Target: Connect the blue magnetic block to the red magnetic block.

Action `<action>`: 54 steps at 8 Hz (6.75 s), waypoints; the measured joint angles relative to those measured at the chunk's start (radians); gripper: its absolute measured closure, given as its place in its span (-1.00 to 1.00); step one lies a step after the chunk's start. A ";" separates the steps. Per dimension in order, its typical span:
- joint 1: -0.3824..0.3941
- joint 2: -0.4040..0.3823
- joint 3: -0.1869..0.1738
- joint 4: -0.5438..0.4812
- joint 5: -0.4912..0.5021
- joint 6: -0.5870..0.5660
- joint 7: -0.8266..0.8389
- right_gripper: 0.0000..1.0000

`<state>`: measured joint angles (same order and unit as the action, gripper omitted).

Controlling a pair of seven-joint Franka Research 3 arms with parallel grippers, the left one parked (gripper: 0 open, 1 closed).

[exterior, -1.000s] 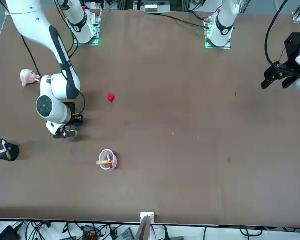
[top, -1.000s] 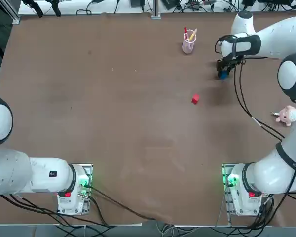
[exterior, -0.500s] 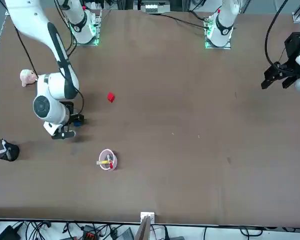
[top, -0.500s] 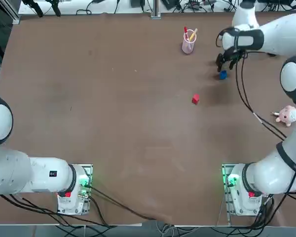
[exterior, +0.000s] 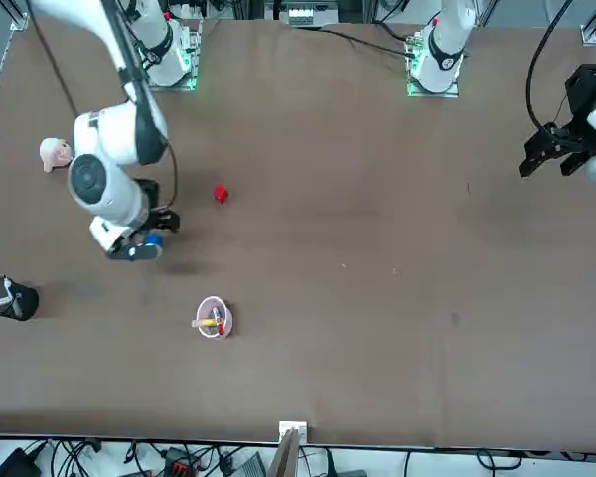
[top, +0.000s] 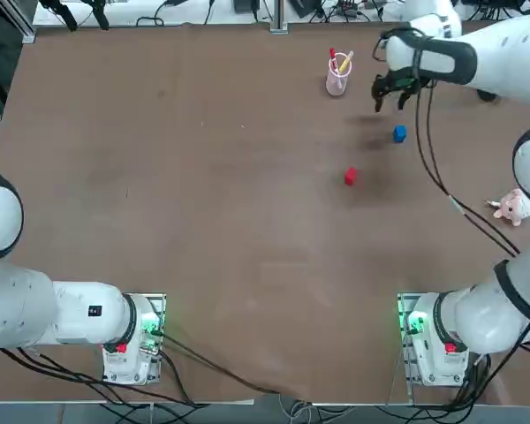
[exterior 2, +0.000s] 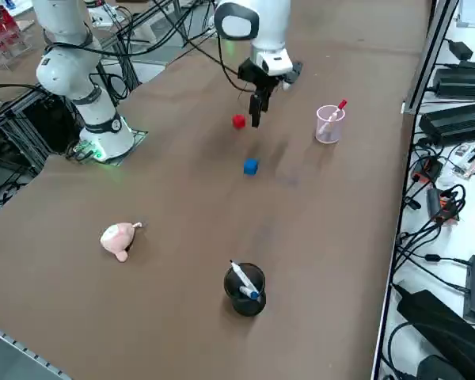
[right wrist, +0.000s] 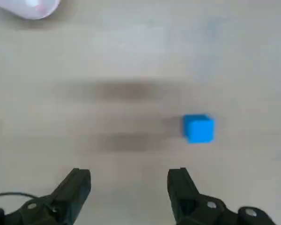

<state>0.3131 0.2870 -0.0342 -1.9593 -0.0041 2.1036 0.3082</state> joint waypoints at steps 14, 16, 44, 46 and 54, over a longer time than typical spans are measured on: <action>0.262 0.003 0.003 -0.404 0.021 0.439 0.714 -1.00; 0.262 0.003 0.003 -0.412 0.021 0.442 0.716 -0.96; -0.073 0.146 -0.035 -0.168 0.035 0.455 1.346 0.04; -0.081 0.148 -0.035 -0.168 0.035 0.449 1.340 0.04; -0.102 0.149 -0.032 -0.168 0.035 0.436 1.338 0.04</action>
<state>0.2108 0.4356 -0.0659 -2.1272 0.0314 2.5399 1.6462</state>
